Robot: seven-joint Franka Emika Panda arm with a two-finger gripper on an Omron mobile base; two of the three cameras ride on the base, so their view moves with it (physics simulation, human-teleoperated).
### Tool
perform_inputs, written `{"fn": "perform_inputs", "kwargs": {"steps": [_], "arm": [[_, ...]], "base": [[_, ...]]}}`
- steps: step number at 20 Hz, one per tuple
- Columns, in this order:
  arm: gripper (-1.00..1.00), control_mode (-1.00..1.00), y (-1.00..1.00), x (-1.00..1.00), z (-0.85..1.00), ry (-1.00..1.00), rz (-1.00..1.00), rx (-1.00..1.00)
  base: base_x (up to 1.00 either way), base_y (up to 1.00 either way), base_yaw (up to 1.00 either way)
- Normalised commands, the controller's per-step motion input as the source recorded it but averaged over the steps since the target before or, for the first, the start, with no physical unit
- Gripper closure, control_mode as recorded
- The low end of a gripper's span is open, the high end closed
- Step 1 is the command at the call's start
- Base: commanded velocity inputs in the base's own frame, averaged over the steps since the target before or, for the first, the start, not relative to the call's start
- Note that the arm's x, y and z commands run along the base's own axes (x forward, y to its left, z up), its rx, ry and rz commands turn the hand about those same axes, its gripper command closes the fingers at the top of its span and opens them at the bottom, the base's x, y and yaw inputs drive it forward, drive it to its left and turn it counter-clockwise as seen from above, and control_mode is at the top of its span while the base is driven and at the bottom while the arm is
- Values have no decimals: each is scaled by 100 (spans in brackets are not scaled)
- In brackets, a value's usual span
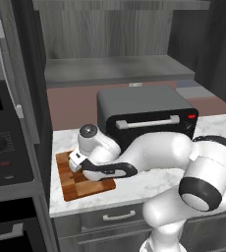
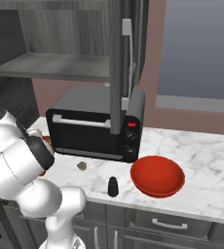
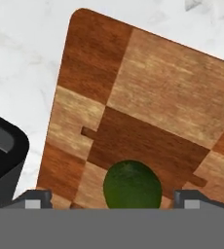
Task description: Open the cabinet. Place the bowl and condiment on the counter. Then place the lime and garlic on the cutting board.
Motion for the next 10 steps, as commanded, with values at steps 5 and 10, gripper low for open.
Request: {"fn": "perform_inputs", "kwargs": {"steps": [5, 10], "arm": [[-100, -100, -50, -39, 5, -3, -1, 0], [-100, -100, -59, -39, 0, -6, 0, 2]], "base": [[0, 0, 0], [0, 0, 0]]}}
